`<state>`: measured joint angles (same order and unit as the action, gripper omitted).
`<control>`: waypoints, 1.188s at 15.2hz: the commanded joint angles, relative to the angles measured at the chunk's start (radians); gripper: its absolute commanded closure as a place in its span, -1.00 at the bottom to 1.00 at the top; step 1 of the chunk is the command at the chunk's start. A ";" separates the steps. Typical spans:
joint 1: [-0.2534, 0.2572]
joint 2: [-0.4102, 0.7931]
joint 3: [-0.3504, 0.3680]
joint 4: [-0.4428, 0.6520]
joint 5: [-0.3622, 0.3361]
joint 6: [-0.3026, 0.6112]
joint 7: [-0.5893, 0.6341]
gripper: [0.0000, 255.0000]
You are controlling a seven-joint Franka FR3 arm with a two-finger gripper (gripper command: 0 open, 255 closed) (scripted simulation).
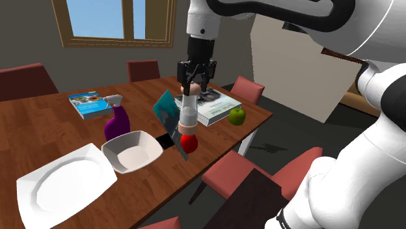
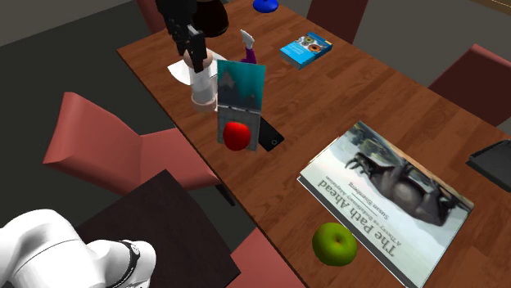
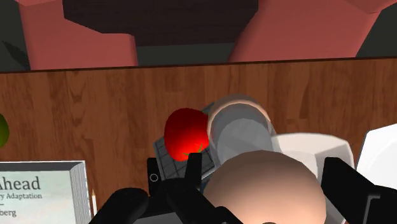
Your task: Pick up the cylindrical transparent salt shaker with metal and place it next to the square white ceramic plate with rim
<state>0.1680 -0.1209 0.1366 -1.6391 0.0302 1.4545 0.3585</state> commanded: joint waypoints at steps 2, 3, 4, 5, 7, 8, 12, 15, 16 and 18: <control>0.033 0.022 0.043 0.008 0.006 0.017 0.078 1.00; 0.044 0.033 0.057 0.014 0.007 0.023 0.102 1.00; 0.055 0.046 0.070 0.021 0.007 0.028 0.127 1.00; 0.066 0.059 0.084 0.030 0.006 0.033 0.151 1.00; 0.088 0.089 0.110 0.051 0.004 0.043 0.200 1.00; 0.099 0.105 0.123 0.063 0.001 0.047 0.224 1.00; 0.149 0.183 0.171 0.128 -0.016 0.060 0.321 1.00; 0.192 0.253 0.203 0.193 -0.037 0.063 0.394 1.00; 0.208 0.279 0.213 0.218 -0.046 0.062 0.418 1.00; 0.241 0.335 0.230 0.275 -0.066 0.058 0.465 1.00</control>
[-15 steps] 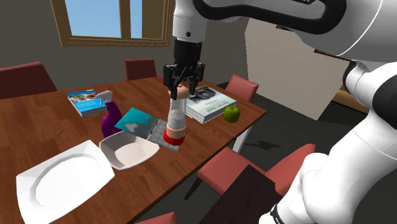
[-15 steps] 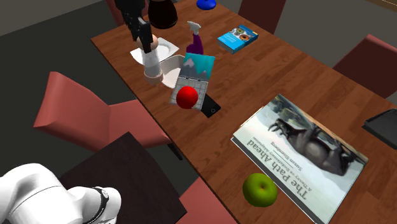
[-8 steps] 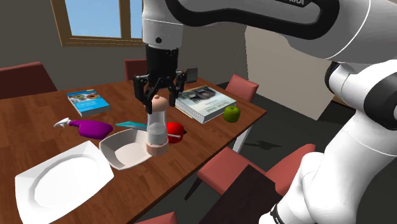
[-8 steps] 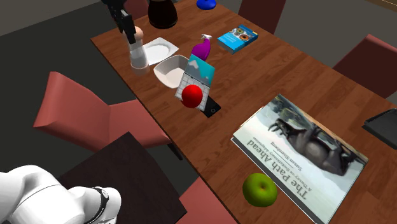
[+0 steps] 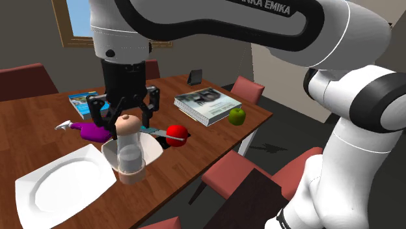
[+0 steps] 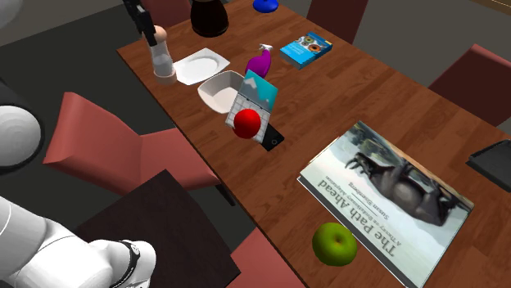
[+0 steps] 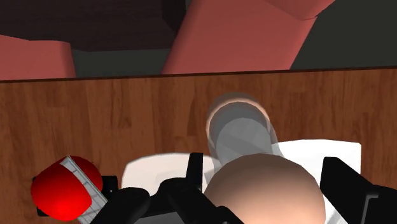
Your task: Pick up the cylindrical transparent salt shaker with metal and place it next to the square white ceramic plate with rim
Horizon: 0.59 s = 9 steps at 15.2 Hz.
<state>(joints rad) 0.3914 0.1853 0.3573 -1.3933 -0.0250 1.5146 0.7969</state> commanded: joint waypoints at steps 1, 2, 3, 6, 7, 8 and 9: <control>0.036 0.058 0.017 0.061 -0.021 -0.005 0.049 1.00; 0.055 0.089 0.023 0.096 -0.033 -0.010 0.072 1.00; 0.075 0.122 0.030 0.133 -0.045 -0.017 0.094 1.00; 0.145 0.234 0.042 0.271 -0.087 -0.048 0.156 1.00; 0.142 0.227 0.040 0.247 -0.084 -0.030 0.155 1.00; 0.139 0.221 0.040 0.224 -0.082 -0.013 0.154 1.00; 0.136 0.216 0.040 0.202 -0.080 0.003 0.154 1.00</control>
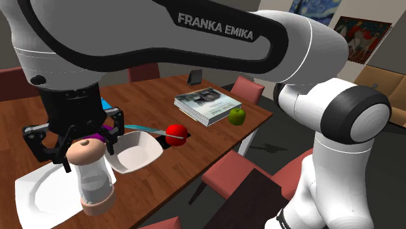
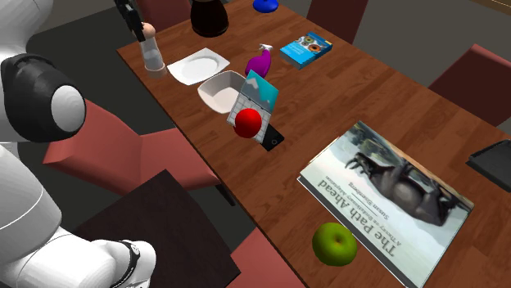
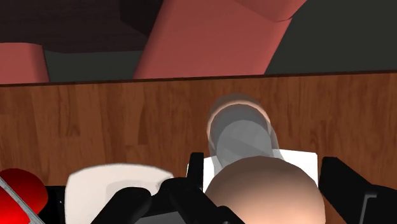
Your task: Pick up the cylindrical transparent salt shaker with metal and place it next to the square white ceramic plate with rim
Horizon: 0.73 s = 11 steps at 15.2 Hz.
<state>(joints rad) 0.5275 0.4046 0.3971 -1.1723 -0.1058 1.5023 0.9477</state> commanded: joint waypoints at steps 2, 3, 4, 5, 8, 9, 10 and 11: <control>-0.006 -0.013 0.000 -0.060 0.004 0.048 0.002 1.00; -0.009 -0.017 0.000 -0.080 0.006 0.064 0.001 1.00; -0.011 -0.021 0.000 -0.098 0.007 0.079 0.000 1.00; -0.013 -0.024 0.000 -0.117 0.008 0.094 0.000 1.00; -0.019 -0.031 -0.001 -0.168 0.011 0.138 -0.001 1.00; -0.021 -0.033 -0.001 -0.184 0.011 0.153 -0.002 1.00; -0.022 -0.034 -0.001 -0.200 0.012 0.167 -0.002 1.00; -0.024 -0.035 -0.002 -0.215 0.012 0.181 -0.002 1.00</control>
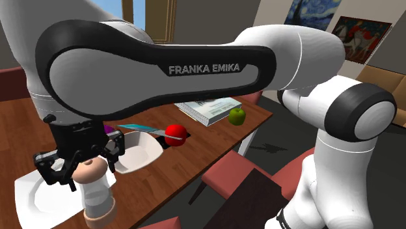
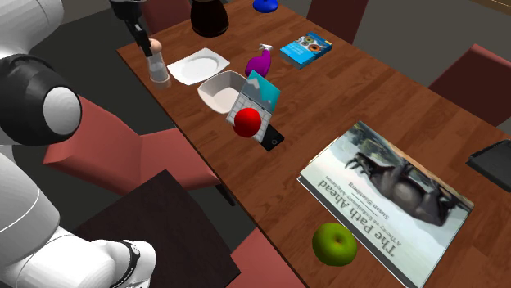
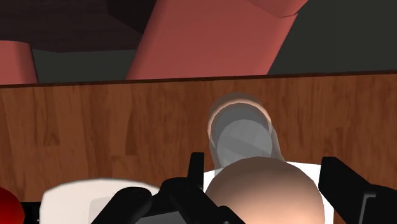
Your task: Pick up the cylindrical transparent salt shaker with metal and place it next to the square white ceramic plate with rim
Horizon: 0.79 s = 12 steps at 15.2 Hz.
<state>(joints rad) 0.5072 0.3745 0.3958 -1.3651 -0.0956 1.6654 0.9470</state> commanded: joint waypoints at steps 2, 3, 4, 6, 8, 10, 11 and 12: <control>-0.006 -0.007 -0.001 -0.051 0.002 0.045 -0.002 1.00; -0.007 -0.007 -0.001 -0.065 0.002 0.059 -0.002 1.00; -0.008 -0.007 -0.002 -0.078 0.002 0.072 -0.002 1.00; -0.009 -0.006 -0.003 -0.104 0.001 0.099 -0.002 1.00; -0.011 -0.004 -0.003 -0.128 0.000 0.125 -0.002 1.00; -0.012 -0.001 -0.004 -0.148 -0.001 0.146 -0.001 1.00; -0.012 -0.002 -0.004 -0.148 -0.001 0.146 -0.001 1.00; -0.012 -0.002 -0.004 -0.148 -0.001 0.146 -0.001 1.00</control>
<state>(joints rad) 0.4957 0.3728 0.3917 -1.5101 -0.0965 1.8081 0.9455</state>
